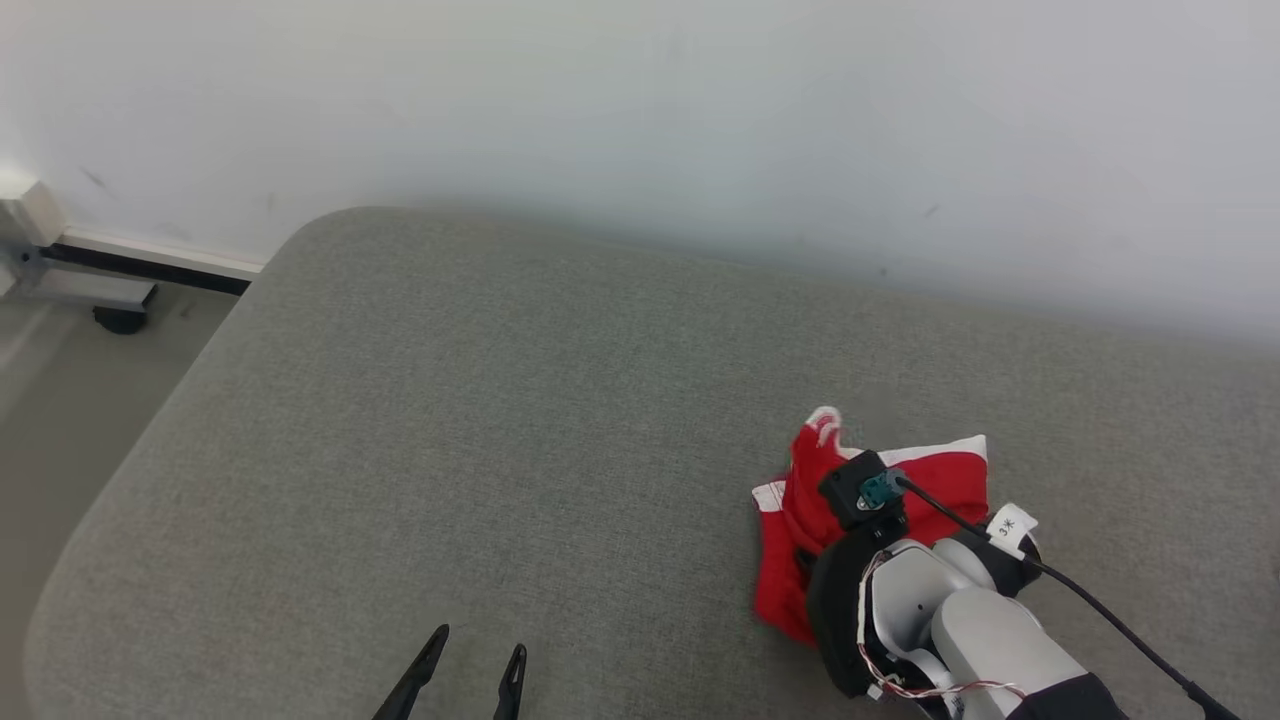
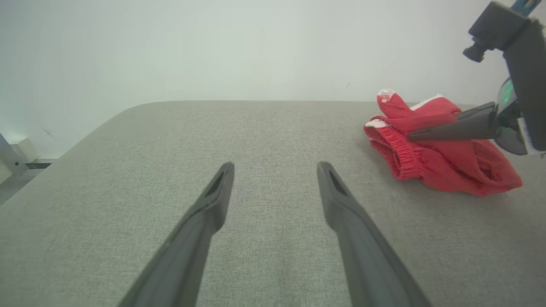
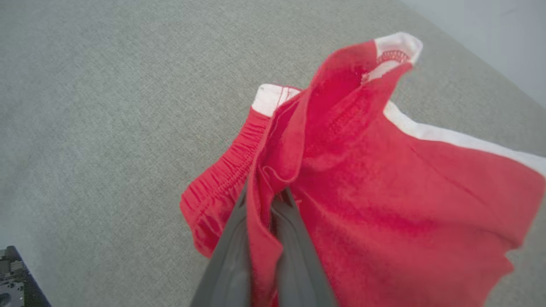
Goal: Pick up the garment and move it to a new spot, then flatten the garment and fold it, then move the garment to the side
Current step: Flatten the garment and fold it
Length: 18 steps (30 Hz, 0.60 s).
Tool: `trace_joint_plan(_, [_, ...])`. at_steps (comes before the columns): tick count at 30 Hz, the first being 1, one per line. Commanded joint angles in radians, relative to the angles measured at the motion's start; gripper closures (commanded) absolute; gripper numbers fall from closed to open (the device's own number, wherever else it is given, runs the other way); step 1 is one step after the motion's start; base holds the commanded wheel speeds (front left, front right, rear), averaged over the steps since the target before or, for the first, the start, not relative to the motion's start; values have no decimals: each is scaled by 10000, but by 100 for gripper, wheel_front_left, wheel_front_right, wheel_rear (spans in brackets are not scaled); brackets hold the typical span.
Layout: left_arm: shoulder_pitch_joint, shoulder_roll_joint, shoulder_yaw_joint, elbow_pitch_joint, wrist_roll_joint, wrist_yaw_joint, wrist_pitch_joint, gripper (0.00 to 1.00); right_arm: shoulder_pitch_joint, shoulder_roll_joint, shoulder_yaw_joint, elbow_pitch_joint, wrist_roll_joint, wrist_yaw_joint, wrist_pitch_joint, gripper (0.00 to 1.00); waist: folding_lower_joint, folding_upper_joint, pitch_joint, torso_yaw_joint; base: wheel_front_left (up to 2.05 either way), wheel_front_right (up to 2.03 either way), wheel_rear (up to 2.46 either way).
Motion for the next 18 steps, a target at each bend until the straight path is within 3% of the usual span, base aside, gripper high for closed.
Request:
trace_joint_plan(1, [-42, 4, -4, 24, -33, 33, -33, 0, -38, -2, 84, 84, 81, 3, -25, 100, 0, 0, 11, 230, 0, 0, 0])
trace_joint_plan(2, [-15, 19, 4, 33, -41, 46, -44, 0, -57, -41, 128, 196, 168, 3, 24, 99, 0, 0, -6, 264, 0, 0, 0])
trace_joint_plan(3, [11, 35, 9, 44, -47, 53, -53, 0, -56, -97, 228, 240, 219, 3, 77, 81, 0, 0, -28, 292, 0, 0, 0])
trace_joint_plan(4, [37, 45, 15, 47, -63, 61, -54, 0, -66, -155, 283, 272, 289, 3, 68, 9, 0, 0, -50, 303, 0, 0, 0])
trace_joint_plan(5, [56, 53, 18, 52, -79, 75, -60, 0, -104, -217, 297, 243, 313, 3, 1, 0, 0, 0, -71, 303, 0, 0, 0])
trace_joint_plan(12, [209, 134, 141, -49, -151, 240, -129, 0, -171, -718, -83, -867, 587, 3, -432, 0, 0, 0, -271, -154, 0, 0, 0])
trace_joint_plan(18, [190, 82, 88, -78, -221, 264, -190, 0, 608, -1225, -1315, -1599, -497, 3, -867, 0, 0, 0, -332, -434, 0, 0, 0])
